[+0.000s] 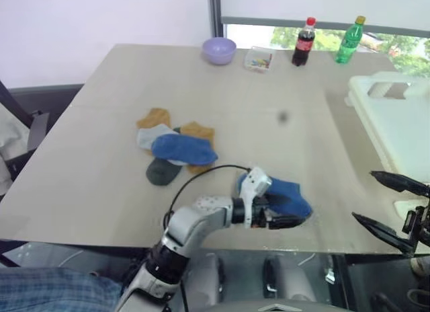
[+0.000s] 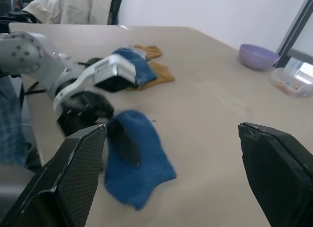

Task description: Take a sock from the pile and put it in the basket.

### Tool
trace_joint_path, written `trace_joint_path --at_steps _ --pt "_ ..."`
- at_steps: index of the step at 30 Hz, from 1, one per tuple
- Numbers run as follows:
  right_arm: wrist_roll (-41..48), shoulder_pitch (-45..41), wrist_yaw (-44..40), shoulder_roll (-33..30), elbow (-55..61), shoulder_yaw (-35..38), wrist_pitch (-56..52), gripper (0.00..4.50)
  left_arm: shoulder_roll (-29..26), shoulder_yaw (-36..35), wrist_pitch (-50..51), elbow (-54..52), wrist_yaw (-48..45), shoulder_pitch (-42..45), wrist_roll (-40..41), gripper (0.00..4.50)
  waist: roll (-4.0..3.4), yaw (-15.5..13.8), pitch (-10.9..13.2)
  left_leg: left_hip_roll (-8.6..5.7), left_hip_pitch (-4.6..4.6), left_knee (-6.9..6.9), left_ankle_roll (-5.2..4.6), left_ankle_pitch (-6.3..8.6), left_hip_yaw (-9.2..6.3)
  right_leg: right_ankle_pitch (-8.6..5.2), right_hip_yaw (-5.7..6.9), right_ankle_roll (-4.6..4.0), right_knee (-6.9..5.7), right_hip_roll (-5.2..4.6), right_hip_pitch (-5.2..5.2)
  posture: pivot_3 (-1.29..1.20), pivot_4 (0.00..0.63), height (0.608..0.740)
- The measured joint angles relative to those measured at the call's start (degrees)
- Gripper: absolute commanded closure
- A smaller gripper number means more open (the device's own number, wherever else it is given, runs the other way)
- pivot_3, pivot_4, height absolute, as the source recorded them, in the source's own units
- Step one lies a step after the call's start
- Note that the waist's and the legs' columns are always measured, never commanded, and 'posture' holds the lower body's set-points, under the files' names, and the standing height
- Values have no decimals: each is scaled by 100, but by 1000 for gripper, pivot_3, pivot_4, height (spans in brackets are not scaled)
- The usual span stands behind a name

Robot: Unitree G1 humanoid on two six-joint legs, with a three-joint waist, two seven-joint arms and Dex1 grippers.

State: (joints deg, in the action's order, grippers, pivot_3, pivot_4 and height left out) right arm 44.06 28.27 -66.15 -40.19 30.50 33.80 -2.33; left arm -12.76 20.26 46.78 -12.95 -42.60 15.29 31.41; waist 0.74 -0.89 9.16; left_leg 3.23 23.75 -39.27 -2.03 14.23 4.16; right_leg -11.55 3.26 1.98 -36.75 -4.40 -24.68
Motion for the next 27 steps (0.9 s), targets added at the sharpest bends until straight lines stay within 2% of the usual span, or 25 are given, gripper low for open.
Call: trace_joint_path --at_steps 7,9,13,18,22,27 --pt "-6 -32 -122 -11 3 -158 -24 79 -322 -579 -1 -6 -37 309 95 675 2 -10 1 -3 1 -1 0 0 0 0 1 0 0 -3 0 0 150 736" --pt "-54 27 -256 -55 47 -207 -26 79 -560 -776 -79 105 -121 647 83 675 3 -10 2 -3 1 -1 0 0 0 0 2 0 0 -2 -1 0 150 736" --pt "-131 170 -478 -154 141 -268 -12 79 -1122 -1139 -587 431 30 1093 -435 675 5 6 3 -2 1 3 0 0 3 0 0 0 3 -1 -1 0 150 736" --pt "-227 177 -660 -294 156 -334 -13 79 -2037 -1114 -1009 451 -42 860 -1167 675 10 -7 8 -1 3 10 1 1 7 0 -2 0 7 -4 -4 0 150 736" --pt "-320 39 -751 -308 -5 -436 9 79 -2285 -1112 -1031 335 34 547 -1414 675 17 -38 12 -1 3 9 2 1 7 0 1 1 8 -13 -4 0 150 736" --pt "-355 -19 -817 -297 -98 -516 34 79 -2285 -1098 -1250 287 72 453 -1603 675 18 -62 13 0 4 10 2 1 6 0 2 0 8 -11 -4 0 150 736"
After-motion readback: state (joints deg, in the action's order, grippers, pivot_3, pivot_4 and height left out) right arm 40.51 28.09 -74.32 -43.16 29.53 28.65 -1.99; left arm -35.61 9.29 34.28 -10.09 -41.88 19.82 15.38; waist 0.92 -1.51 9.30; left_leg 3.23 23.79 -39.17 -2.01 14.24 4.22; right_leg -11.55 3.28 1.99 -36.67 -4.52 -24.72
